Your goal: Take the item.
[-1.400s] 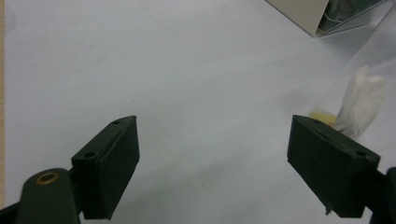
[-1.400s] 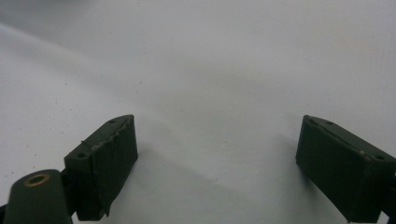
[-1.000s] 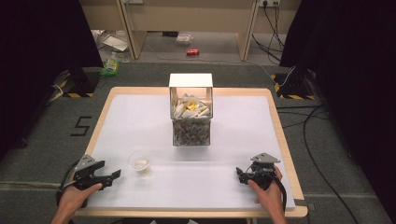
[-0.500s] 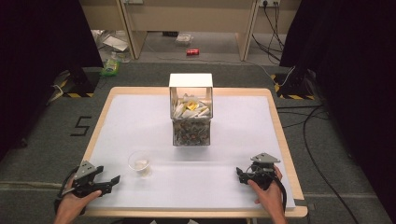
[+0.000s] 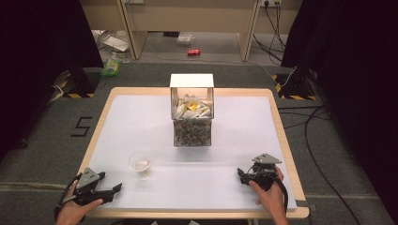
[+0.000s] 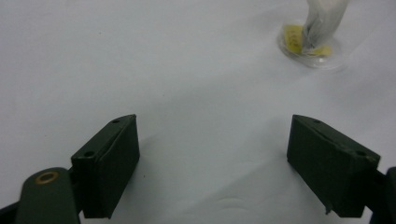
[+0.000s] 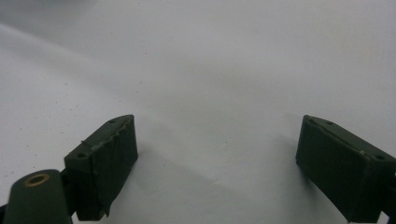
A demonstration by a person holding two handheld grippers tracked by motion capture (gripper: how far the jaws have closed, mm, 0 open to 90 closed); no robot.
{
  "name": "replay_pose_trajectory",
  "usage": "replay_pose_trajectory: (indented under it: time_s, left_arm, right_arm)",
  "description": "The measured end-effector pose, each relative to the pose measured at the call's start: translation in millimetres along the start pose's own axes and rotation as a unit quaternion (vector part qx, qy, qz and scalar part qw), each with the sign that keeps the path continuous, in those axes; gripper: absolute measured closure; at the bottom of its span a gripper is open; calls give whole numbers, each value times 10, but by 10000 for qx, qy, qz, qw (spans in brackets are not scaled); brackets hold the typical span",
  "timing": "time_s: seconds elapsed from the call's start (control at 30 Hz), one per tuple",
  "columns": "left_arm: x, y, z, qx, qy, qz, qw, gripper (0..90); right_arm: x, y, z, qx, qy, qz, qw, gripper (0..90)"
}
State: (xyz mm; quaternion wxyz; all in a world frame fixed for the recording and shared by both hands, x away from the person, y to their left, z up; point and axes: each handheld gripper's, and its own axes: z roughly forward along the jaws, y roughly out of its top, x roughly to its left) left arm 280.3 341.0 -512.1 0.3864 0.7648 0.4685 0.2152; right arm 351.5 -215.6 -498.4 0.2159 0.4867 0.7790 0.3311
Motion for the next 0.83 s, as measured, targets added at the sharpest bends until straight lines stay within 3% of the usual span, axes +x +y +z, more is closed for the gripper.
replay_pose_trajectory:
  time_s: [0.83]
  left_arm:
    - [5,-21,0,-51,-25,0,10000,164]
  right_arm:
    - [1,-1,-1,-7,-7,-21,10000,133]
